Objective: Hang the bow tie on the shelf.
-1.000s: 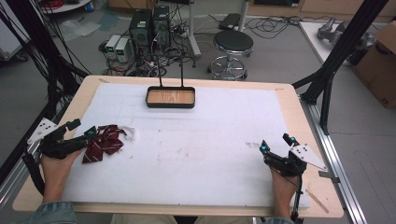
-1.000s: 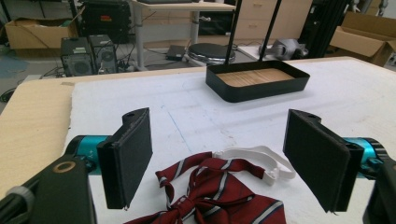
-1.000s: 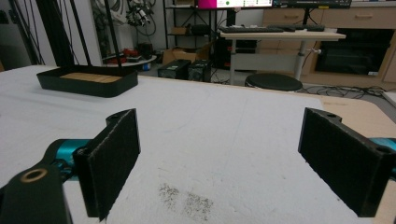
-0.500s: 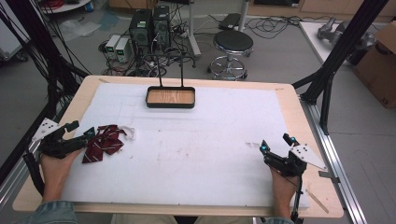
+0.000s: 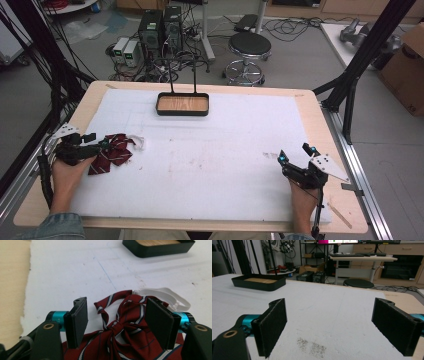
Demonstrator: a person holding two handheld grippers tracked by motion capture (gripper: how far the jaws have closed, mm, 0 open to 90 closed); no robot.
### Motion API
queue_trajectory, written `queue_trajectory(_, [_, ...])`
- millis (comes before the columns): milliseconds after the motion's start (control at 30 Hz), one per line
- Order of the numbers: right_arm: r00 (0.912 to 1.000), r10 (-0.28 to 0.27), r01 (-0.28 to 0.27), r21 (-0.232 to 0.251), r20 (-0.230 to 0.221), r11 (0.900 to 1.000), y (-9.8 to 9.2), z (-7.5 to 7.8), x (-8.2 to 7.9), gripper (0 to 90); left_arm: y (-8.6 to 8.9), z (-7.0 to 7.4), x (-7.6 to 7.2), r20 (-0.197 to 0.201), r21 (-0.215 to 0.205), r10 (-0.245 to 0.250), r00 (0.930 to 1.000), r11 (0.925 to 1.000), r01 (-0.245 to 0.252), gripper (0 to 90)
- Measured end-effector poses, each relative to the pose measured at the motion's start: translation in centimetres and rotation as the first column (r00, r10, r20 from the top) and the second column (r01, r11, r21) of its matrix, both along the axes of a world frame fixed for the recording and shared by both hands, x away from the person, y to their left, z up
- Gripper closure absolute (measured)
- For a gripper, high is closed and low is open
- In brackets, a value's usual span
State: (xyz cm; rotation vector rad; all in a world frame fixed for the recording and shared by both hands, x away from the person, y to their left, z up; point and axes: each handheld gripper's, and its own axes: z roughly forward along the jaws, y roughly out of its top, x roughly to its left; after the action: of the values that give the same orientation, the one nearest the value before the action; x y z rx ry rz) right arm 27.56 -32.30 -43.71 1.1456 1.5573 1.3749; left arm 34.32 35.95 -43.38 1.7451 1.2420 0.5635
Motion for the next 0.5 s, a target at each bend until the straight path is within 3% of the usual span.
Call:
queue_trajectory(133, [1.0000,0.002,-0.002,0.000,0.000,1.000,0.0,0.0,0.0,11.9,0.0,-0.5,0.3,-0.050,0.020,-0.011,0.9987,0.9997,0.012,39.1])
queue_trajectory(367, [1.0000,0.002,-0.002,-0.002,0.001,1.000,0.0,0.0,0.0,11.9,0.0,-1.2,0.5,-0.092,0.061,-0.019,0.9956,0.9978,0.025,43.0])
queue_trajectory(500, [1.0000,0.001,-0.001,0.000,0.000,1.000,0.0,0.0,0.0,11.9,0.0,-1.5,0.6,-0.095,0.068,-0.021,0.9953,0.9973,0.027,43.3])
